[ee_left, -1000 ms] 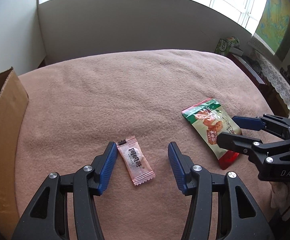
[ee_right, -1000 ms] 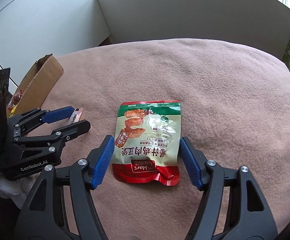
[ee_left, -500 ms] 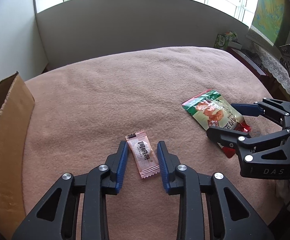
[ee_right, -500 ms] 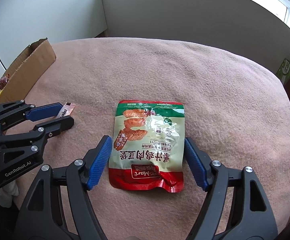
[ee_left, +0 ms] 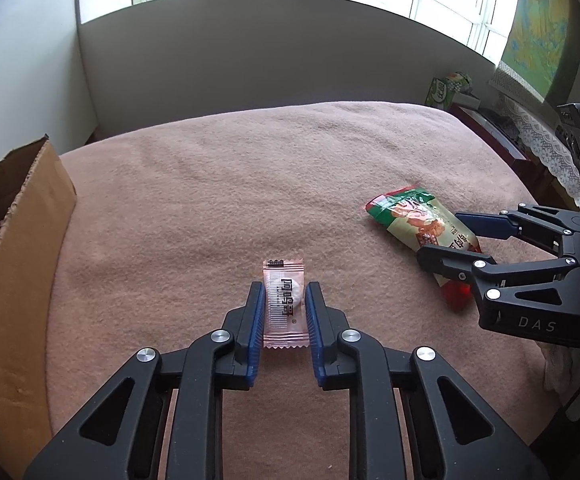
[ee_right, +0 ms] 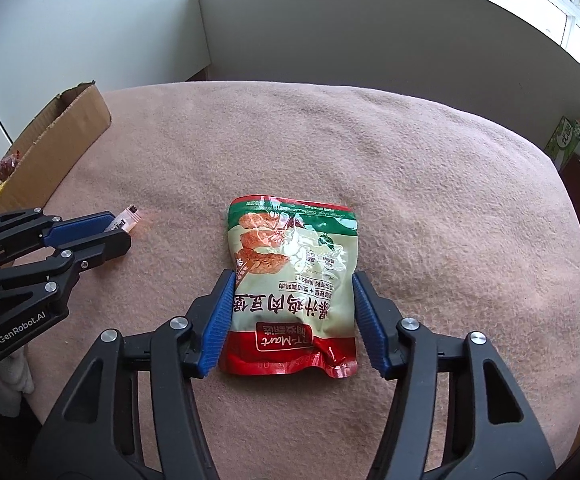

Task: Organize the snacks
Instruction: 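Carry the pouch and pink candy into the box and release them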

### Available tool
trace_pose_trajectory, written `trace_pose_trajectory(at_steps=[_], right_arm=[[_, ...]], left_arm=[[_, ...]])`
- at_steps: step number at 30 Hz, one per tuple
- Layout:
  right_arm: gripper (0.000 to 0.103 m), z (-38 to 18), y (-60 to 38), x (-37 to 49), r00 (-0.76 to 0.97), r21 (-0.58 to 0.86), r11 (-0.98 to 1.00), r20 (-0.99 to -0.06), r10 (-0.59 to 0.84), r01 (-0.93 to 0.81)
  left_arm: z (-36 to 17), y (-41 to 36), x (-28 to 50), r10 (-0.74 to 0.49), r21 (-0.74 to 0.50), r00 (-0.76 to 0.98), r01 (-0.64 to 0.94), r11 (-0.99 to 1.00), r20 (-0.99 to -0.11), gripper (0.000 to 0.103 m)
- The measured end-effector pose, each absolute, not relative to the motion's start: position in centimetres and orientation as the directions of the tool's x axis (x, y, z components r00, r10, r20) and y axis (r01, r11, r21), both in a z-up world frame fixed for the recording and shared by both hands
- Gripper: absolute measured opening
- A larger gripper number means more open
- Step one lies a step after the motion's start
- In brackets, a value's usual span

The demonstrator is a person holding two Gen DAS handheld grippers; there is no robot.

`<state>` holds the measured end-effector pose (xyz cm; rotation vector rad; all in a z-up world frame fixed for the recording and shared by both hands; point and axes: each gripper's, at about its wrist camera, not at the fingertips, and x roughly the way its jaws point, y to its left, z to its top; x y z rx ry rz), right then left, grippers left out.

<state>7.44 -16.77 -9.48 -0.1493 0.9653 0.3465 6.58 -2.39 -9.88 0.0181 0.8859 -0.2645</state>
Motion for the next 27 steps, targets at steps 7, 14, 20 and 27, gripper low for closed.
trace_pose_trajectory(at_steps=[7, 14, 20, 27], right_arm=[[0.059, -7.4, -18.0, 7.3, 0.564, 0.075, 0.944, -0.786, 0.254, -0.320], [0.059, -4.7, -17.4, 6.2, 0.598, 0.096, 0.935, -0.745, 0.296, -0.342], [0.059, -2.0, -13.9, 5.6, 0.615, 0.135, 0.906, -0.693, 0.376, -0.402], [0.059, 0.1, -7.6, 4.7, 0.604, 0.142, 0.855, -0.651, 0.460, -0.499]], left_arm=[[-8.7, -2.2, 5.8, -0.236, -0.105, 0.629, 0.238, 0.966, -0.741, 0.019], [-6.3, -0.3, 4.1, -0.253, -0.127, 0.681, 0.231, 0.965, -0.687, 0.019], [-4.2, 3.0, 2.5, -0.255, -0.162, 0.730, 0.196, 0.967, -0.634, 0.019], [-2.4, 9.0, 0.4, -0.195, -0.184, 0.799, 0.108, 0.977, -0.569, 0.019]])
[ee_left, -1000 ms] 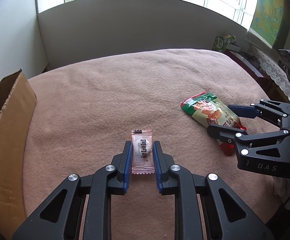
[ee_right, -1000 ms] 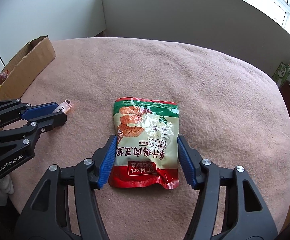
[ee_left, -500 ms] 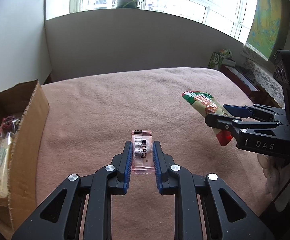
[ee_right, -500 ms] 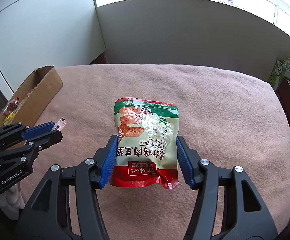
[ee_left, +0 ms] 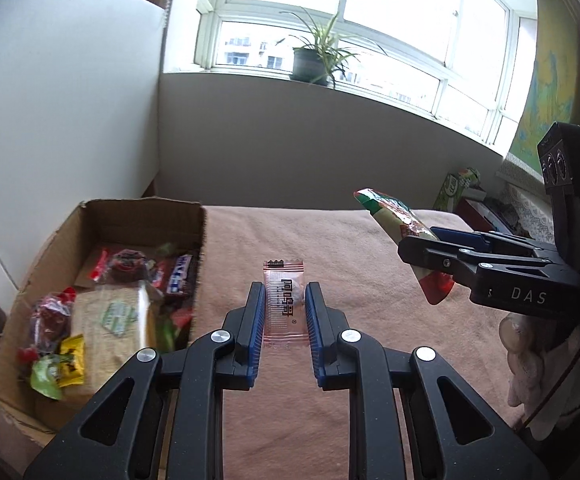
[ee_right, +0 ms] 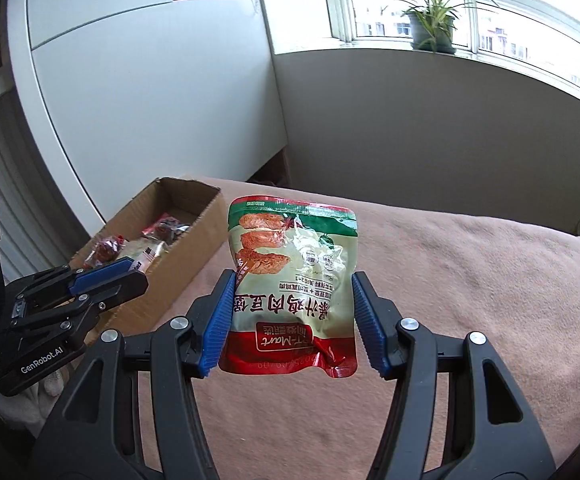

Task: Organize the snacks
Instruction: 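Carry the pouch and pink candy into the box and release them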

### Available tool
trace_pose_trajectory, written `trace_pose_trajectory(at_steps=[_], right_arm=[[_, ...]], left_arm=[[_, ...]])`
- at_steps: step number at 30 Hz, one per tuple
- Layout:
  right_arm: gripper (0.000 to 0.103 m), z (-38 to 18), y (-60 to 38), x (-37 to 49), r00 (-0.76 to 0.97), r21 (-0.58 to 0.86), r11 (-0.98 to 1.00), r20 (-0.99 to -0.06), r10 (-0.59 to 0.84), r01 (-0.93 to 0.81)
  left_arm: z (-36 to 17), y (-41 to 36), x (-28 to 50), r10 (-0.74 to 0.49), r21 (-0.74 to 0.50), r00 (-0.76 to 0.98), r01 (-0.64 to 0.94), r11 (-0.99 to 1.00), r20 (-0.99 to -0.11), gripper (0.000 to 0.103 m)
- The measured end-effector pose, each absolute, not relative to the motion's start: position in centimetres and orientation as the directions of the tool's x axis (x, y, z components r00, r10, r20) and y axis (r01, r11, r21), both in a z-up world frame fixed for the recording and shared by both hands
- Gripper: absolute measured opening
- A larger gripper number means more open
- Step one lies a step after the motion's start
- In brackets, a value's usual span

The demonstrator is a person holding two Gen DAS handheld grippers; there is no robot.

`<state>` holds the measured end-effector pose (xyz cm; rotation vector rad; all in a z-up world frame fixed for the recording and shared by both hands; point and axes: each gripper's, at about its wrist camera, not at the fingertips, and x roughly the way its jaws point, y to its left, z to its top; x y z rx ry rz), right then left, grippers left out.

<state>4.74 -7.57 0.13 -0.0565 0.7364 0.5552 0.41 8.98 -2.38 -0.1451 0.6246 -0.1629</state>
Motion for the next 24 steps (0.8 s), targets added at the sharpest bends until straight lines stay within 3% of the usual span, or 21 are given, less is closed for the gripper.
trace_pose_trajectory(at_steps=[12, 24], right_arm=[[0.059, -0.3, 3.3, 5.1, 0.513, 0.178, 0.775, -0.657, 0.553, -0.607], [0.060, -2.2, 10.2, 5.1, 0.460, 0.150, 0.731, -0.689, 0.560, -0.666]], left_arm=[[-3.1, 18.1, -2.6, -0.062, -0.206, 0.830, -0.065, 0.976, -0.555, 0.019], [-4.4, 20.5, -2.8, -0.010, -0.190, 0.812, -0.125, 0.974, -0.584, 0.019]])
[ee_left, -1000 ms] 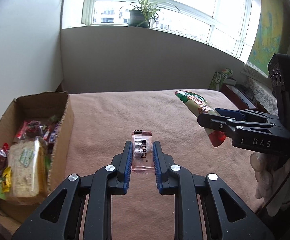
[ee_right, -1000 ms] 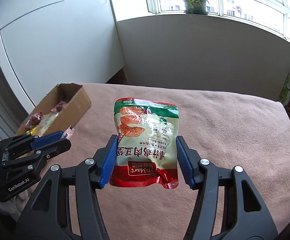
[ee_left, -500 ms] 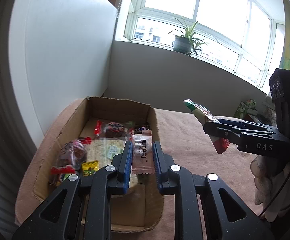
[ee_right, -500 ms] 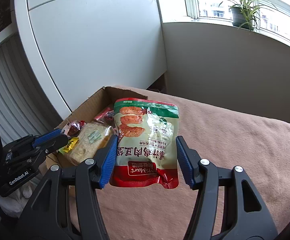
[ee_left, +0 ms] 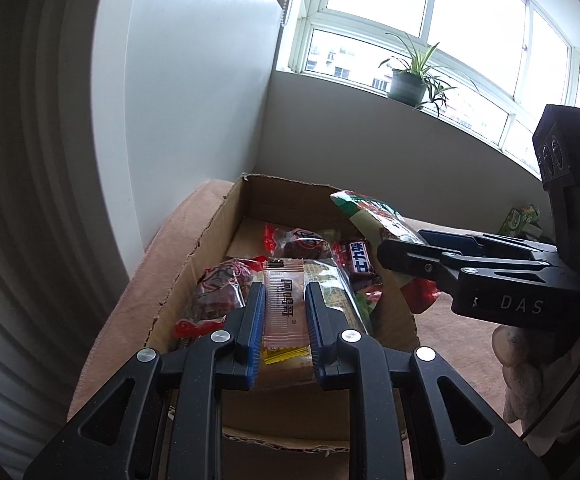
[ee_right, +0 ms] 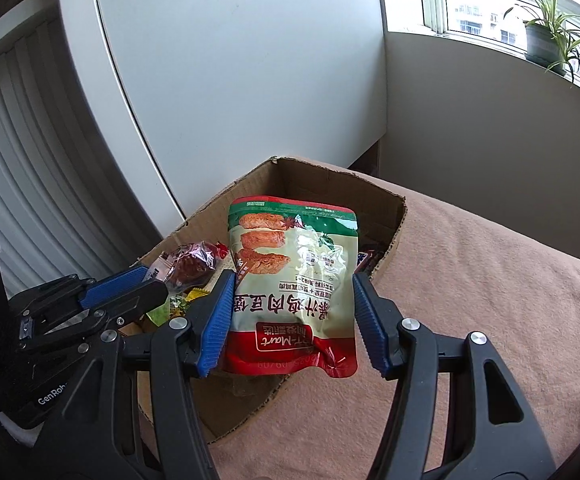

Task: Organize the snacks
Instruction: 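Carry the pouch and pink candy into the box and release them, then open both grippers and lift them away from the box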

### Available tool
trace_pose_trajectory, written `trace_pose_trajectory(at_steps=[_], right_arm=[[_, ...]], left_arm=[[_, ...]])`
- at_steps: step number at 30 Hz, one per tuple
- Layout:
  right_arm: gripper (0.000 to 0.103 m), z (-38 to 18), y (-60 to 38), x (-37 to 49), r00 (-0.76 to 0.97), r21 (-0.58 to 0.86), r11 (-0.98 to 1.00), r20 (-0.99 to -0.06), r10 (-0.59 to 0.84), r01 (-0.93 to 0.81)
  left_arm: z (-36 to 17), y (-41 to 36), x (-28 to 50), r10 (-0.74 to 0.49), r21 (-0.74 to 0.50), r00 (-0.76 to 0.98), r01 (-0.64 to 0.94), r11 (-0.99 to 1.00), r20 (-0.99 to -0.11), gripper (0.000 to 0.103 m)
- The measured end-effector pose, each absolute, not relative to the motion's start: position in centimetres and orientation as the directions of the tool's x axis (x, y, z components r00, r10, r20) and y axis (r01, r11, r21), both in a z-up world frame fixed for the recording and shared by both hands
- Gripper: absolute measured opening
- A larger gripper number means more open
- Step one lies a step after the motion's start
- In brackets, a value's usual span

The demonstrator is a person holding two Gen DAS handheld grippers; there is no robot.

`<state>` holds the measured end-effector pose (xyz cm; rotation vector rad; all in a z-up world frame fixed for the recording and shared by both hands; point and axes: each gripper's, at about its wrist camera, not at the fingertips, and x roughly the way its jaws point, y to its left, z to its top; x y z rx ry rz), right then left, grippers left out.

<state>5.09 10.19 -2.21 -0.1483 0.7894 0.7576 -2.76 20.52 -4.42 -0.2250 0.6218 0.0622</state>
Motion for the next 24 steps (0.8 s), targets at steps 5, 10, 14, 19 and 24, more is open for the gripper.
trace_pose_trajectory(at_steps=[5, 10, 14, 19, 24], right_arm=[[0.063, -2.28, 11.01, 5.21, 0.462, 0.144, 0.729, -0.689, 0.559, -0.669], [0.067, -2.31, 11.12, 5.31, 0.471, 0.135, 0.735, -0.688, 0.552, -0.664], [0.067, -2.26, 11.19, 5.29, 0.481, 0.132, 0.738, -0.681, 0.552, -0.662], [0.067, -1.95, 11.19, 5.09, 0.489, 0.127, 0.737, -0.672, 0.556, -0.664], [0.067, -1.88, 10.72, 5.35, 0.498, 0.127, 0.749, -0.673, 0.547, -0.650]], left_arm=[[-4.82, 20.84, -2.77, 0.006, -0.184, 0.805, -0.143, 0.972, -0.594, 0.019], [-4.98, 21.04, -3.02, 0.024, -0.168, 0.803, -0.153, 0.974, -0.595, 0.019], [-4.99, 21.10, -3.03, 0.025, -0.171, 0.803, -0.157, 0.973, -0.596, 0.019], [-4.86, 21.08, -3.23, 0.026, -0.169, 0.807, -0.155, 0.973, -0.590, 0.019], [-4.74, 20.87, -3.38, 0.038, -0.152, 0.807, -0.157, 0.976, -0.589, 0.019]])
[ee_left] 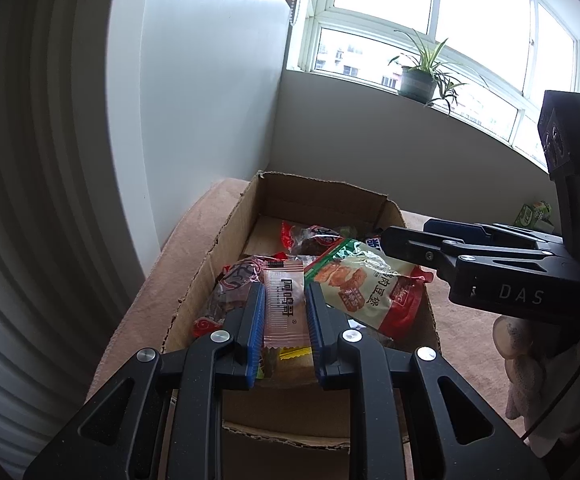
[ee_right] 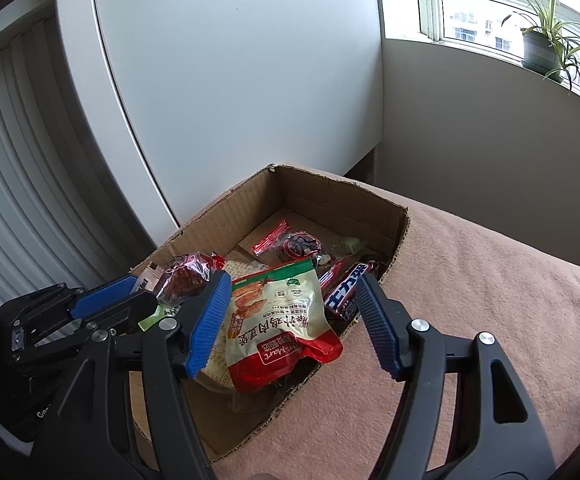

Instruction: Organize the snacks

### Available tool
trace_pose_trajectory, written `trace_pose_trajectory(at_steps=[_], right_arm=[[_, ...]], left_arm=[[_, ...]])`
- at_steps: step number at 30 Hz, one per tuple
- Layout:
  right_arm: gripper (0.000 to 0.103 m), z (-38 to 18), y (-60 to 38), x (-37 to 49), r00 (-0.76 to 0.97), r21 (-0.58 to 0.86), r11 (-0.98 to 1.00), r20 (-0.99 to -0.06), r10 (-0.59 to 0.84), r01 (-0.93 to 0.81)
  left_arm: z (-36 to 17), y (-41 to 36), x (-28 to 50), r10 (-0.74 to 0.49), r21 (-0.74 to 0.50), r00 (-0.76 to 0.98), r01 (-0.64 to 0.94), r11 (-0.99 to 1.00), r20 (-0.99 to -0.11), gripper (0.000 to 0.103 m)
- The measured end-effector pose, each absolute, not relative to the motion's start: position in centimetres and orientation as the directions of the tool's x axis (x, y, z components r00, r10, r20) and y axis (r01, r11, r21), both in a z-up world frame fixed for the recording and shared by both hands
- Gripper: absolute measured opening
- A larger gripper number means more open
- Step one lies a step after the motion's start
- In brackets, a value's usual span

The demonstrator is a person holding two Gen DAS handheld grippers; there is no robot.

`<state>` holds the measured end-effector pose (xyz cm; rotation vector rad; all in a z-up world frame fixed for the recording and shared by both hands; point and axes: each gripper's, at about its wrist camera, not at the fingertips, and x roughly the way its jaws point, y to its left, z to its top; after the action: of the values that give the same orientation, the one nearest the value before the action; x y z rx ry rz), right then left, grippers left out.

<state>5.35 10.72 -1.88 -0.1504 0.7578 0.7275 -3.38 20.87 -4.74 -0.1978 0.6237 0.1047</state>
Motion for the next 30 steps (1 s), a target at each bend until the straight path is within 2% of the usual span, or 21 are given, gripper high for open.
trace_pose_trajectory(at_steps=[2, 4, 6, 10, 13, 14, 19, 30], right_arm=[[0.068, -1.8, 10.6, 5.4, 0.500, 0.130, 0.751, -0.672, 0.547, -0.647], [0.068, -1.7, 10.4, 5.4, 0.500, 0.129, 0.750, -0.672, 0.547, -0.649], [0.068, -1.7, 10.4, 5.3, 0.501, 0.124, 0.750, -0.673, 0.545, -0.650], [0.070, -1.6, 9.8, 5.3, 0.510, 0.115, 0.756, -0.672, 0.536, -0.644], [0.091, -1.3, 8.9, 5.4, 0.531, 0.108, 0.765, -0.659, 0.533, -0.634], [0.091, -1.1, 8.5, 5.3, 0.542, 0.105, 0.768, -0.650, 0.534, -0.631], [0.091, -0.4, 6.7, 4.7, 0.567, 0.093, 0.778, -0.632, 0.529, -0.621], [0.092, -0.3, 1.6, 3.8, 0.616, 0.076, 0.813, -0.613, 0.495, -0.577]], left_arm=[[-4.7, 20.9, -3.4, 0.043, -0.150, 0.807, -0.162, 0.975, -0.589, 0.027], [-4.6, 21.0, -3.5, 0.046, -0.153, 0.810, -0.166, 0.974, -0.585, 0.042], [-4.5, 21.0, -3.6, 0.047, -0.154, 0.813, -0.166, 0.974, -0.580, 0.044], [-4.3, 21.0, -3.6, 0.056, -0.152, 0.816, -0.175, 0.973, -0.575, 0.061], [-4.0, 20.7, -3.8, 0.068, -0.146, 0.821, -0.181, 0.973, -0.567, 0.071], [-3.9, 20.6, -3.9, 0.070, -0.148, 0.823, -0.184, 0.972, -0.564, 0.073], [-3.7, 20.1, -3.9, 0.079, -0.143, 0.822, -0.192, 0.971, -0.564, 0.079], [-3.3, 17.6, -3.9, 0.138, -0.081, 0.824, -0.217, 0.973, -0.550, 0.079]])
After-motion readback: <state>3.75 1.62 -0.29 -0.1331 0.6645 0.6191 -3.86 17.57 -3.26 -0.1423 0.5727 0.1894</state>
